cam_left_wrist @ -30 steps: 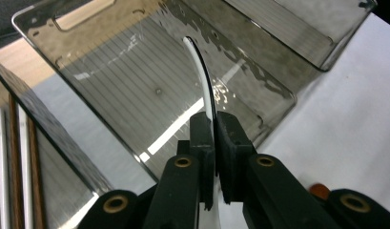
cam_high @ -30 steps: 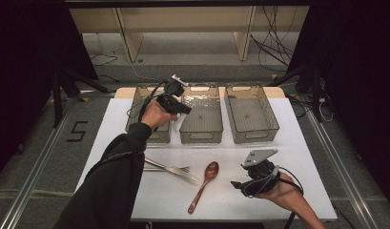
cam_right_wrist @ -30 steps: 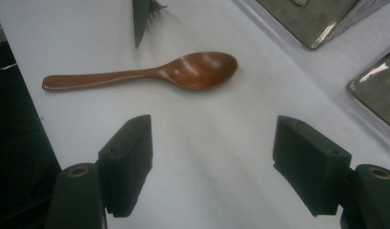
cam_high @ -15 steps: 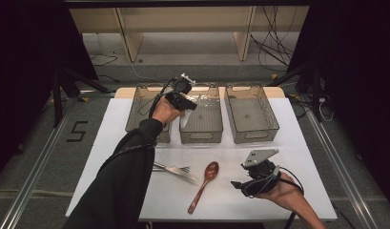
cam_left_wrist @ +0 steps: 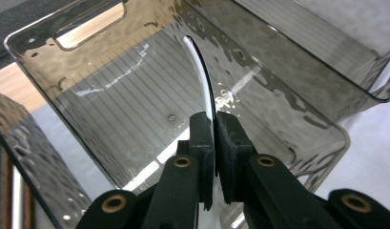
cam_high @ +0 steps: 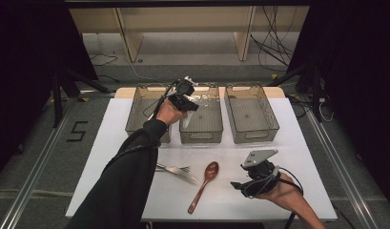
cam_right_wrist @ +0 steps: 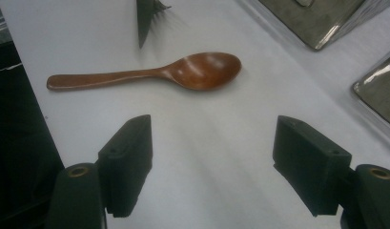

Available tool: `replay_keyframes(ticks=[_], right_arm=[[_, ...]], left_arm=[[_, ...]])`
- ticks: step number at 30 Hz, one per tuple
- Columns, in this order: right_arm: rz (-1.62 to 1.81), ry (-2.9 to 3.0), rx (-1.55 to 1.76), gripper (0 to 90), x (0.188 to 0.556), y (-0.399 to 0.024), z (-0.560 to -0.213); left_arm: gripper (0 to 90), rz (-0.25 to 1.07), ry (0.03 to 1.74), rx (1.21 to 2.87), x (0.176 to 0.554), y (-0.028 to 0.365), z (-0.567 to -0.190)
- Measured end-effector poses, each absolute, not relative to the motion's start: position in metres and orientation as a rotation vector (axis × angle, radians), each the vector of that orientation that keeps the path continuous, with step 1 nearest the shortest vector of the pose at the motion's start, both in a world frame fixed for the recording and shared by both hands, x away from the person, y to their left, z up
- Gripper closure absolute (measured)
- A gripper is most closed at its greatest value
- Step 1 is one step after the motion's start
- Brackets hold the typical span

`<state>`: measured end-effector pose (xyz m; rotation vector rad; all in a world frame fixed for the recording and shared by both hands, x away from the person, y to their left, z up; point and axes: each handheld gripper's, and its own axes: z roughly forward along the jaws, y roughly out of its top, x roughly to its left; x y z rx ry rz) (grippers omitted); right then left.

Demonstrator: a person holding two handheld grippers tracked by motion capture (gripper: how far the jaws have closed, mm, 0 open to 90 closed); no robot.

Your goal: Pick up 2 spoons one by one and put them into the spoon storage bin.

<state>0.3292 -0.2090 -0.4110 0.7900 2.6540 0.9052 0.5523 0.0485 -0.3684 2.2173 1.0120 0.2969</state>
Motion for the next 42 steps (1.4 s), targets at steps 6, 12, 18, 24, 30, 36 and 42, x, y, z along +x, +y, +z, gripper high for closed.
replay_keyframes(ticks=[6, 12, 18, 24, 30, 36, 42], right_arm=[[0.903, 2.652, 0.793, 30.6, 0.329, -0.209, -0.411], [0.907, 2.652, 0.79, 30.6, 0.329, -0.209, -0.411], [0.899, 2.652, 0.798, 30.6, 0.329, -0.209, -0.412], [0.896, 2.649, 0.805, 30.5, 0.329, -0.209, -0.411], [0.897, 2.64, 0.812, 30.4, 0.33, -0.21, -0.411], [0.895, 2.638, 0.822, 30.4, 0.33, -0.21, -0.411], [0.886, 2.636, 0.828, 30.4, 0.33, -0.21, -0.412]], left_arm=[[84.5, 0.308, 1.01, 2.224, 0.553, 0.047, -0.373], [79.1, 0.29, 1.039, 2.197, 0.552, 0.051, -0.374], [64.3, 0.238, 1.028, 2.182, 0.54, 0.059, -0.365], [46.9, 0.237, 1.033, 2.185, 0.516, 0.067, -0.353], [37.1, 0.19, 1.038, 2.174, 0.48, 0.08, -0.353], [31.6, 0.186, 1.007, 2.153, 0.44, 0.093, -0.363], [27.6, 0.189, 0.998, 2.204, 0.409, 0.102, -0.377]])
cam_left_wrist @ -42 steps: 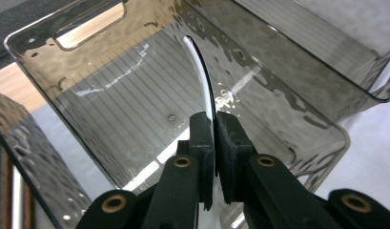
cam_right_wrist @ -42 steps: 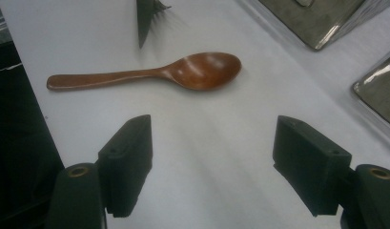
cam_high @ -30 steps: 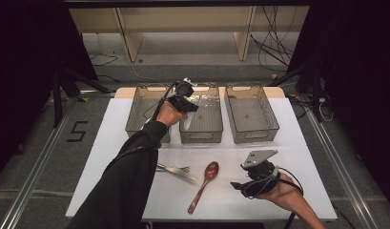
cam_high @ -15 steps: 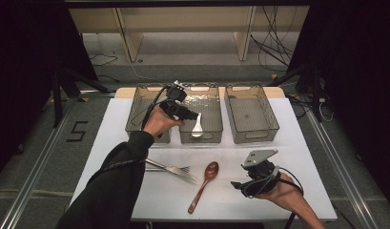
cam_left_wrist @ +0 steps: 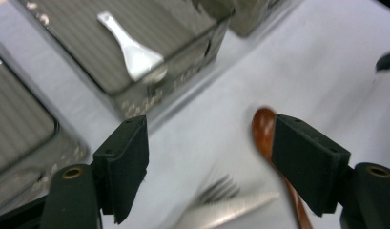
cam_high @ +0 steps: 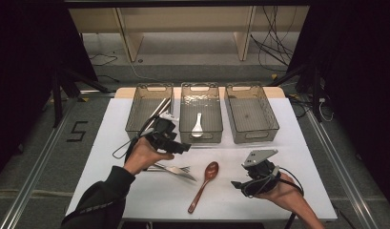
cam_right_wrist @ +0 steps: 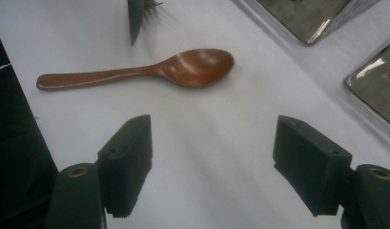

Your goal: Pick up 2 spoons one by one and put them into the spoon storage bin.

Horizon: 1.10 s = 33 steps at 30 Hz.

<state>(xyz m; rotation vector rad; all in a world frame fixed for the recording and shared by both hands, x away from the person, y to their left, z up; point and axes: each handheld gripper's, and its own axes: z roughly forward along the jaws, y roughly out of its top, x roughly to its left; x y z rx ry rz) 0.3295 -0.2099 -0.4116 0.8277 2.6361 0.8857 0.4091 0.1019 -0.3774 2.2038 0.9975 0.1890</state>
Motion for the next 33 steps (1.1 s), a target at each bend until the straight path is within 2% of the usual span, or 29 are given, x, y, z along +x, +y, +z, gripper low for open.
replay_keyframes(ticks=[5, 11, 33], right_arm=[[0.882, 2.633, 0.829, 30.4, 0.331, -0.209, -0.412], [0.879, 2.628, 0.83, 30.4, 0.33, -0.209, -0.411], [0.873, 2.633, 0.834, 30.4, 0.329, -0.21, -0.412]], left_arm=[[24.6, 0.163, 1.015, 2.215, 0.395, 0.109, -0.385], [21.7, 0.14, 0.976, 2.285, 0.377, 0.098, -0.396], [20.4, 0.096, 0.936, 2.4, 0.347, 0.079, -0.418]])
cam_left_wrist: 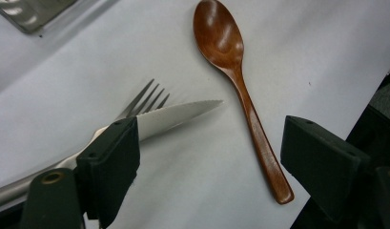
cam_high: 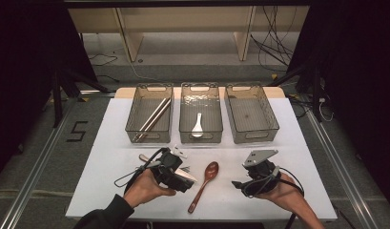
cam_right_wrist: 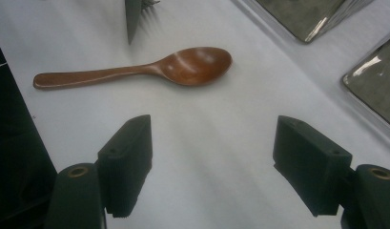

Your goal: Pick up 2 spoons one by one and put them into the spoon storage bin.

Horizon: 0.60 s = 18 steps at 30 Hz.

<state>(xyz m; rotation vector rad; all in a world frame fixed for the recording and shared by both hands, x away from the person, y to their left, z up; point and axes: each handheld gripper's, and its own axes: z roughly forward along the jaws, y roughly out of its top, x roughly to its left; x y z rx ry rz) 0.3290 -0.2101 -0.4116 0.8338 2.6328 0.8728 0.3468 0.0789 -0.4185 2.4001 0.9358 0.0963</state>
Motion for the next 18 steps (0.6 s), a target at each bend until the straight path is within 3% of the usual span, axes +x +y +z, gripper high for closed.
replay_keyframes(ticks=[18], right_arm=[[0.871, 2.637, 0.827, 30.4, 0.329, -0.21, -0.412]], left_arm=[[18.0, 0.051, 0.9, 2.519, 0.335, 0.061, -0.434]])
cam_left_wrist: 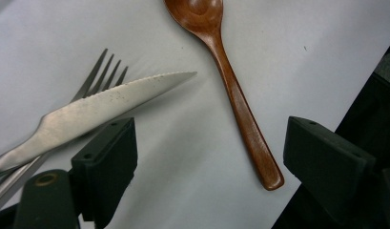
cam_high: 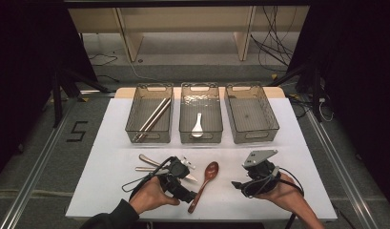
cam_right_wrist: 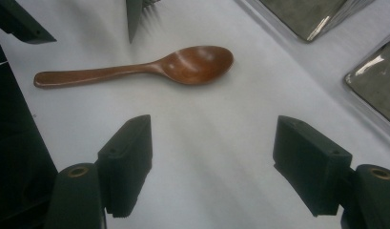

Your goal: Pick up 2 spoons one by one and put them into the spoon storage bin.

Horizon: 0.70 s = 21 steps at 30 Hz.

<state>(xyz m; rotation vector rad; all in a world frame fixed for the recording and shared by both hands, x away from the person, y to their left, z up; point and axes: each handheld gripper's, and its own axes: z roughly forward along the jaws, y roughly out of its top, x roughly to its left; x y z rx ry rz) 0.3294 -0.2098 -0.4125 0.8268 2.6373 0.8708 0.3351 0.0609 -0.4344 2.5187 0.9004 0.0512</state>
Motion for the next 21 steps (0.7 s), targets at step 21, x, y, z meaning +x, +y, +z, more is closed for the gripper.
replay_keyframes(ticks=[21], right_arm=[[0.867, 2.639, 0.836, 30.4, 0.331, -0.211, -0.413]], left_arm=[[30.7, -0.011, 0.849, 2.562, 0.334, 0.044, -0.451]])
